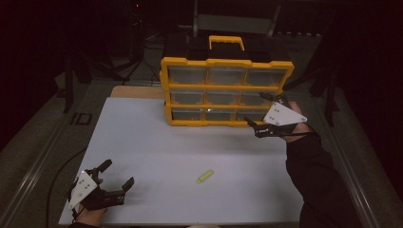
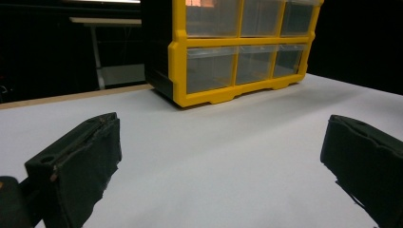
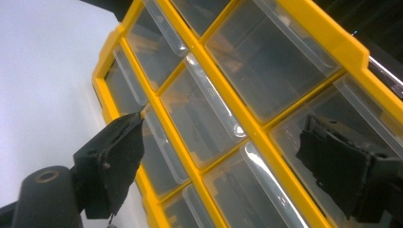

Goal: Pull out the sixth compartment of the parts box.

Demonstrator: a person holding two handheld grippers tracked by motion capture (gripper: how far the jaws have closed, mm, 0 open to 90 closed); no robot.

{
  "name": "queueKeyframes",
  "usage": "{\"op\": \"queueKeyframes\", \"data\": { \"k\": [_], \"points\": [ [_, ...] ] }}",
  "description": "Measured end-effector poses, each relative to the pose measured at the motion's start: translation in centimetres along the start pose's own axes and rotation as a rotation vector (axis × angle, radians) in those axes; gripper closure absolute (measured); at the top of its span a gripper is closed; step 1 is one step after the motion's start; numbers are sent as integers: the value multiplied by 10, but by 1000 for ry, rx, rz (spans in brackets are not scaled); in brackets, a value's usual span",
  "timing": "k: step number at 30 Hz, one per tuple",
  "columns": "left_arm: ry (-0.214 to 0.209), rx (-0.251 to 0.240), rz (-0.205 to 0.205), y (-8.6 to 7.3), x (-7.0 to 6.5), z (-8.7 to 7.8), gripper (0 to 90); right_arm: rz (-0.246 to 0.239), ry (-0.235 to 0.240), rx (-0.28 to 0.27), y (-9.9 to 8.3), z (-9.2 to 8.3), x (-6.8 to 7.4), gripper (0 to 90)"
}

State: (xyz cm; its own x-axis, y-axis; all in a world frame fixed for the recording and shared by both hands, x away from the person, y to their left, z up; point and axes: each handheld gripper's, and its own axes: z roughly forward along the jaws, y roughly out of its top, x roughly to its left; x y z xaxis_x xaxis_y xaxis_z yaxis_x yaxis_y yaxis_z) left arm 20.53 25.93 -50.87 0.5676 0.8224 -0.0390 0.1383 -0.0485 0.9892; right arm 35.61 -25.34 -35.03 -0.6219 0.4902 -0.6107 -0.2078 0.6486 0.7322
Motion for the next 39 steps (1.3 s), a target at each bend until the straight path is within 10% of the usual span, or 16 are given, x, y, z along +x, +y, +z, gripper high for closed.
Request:
{"op": "queueKeyframes", "data": {
  "k": [12, 22, 28, 39],
  "points": [
    [3, 4, 5, -1, 0, 0, 6, -55, 73, 26, -6, 30, -19, 196],
    [-7, 5, -3, -1, 0, 0, 6, -24, 14, 144, -17, 55, -20, 267],
    [-12, 12, 0, -1, 0, 0, 6, -216, -52, 121, -25, 65, -16, 527],
    [-14, 16, 2, -1, -1, -1, 6, -473, -38, 149, -34, 74, -20, 678]
  ]
}}
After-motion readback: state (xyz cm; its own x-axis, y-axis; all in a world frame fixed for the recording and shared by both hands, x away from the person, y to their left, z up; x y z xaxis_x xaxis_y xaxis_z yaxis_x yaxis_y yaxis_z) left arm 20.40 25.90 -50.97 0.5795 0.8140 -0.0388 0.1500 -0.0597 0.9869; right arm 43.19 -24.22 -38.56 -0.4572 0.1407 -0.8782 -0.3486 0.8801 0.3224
